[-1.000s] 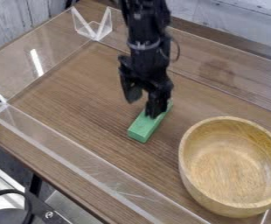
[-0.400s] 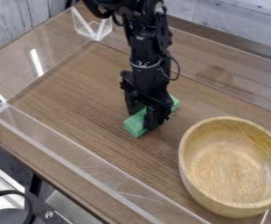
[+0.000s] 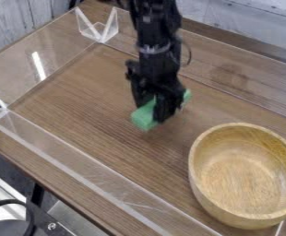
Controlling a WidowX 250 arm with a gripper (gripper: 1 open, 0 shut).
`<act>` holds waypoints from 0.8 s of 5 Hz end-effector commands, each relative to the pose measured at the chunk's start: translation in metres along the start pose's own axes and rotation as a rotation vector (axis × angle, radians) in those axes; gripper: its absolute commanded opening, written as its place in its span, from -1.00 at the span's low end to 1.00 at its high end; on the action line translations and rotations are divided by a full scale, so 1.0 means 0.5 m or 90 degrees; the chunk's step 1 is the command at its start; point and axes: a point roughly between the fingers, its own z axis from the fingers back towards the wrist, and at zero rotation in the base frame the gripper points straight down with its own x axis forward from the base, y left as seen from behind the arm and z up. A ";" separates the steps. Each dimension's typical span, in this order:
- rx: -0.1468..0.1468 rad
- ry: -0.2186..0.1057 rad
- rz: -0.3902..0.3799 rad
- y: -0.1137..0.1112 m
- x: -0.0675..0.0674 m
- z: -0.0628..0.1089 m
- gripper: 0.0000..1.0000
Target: Put the green block in the brown bowl
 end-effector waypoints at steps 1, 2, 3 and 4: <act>0.015 -0.101 0.010 0.008 0.044 0.129 -1.00; 0.012 -0.143 0.017 0.016 0.085 0.204 -1.00; 0.017 -0.118 0.019 0.039 0.082 0.147 -1.00; 0.019 -0.087 0.018 0.051 0.081 0.088 -1.00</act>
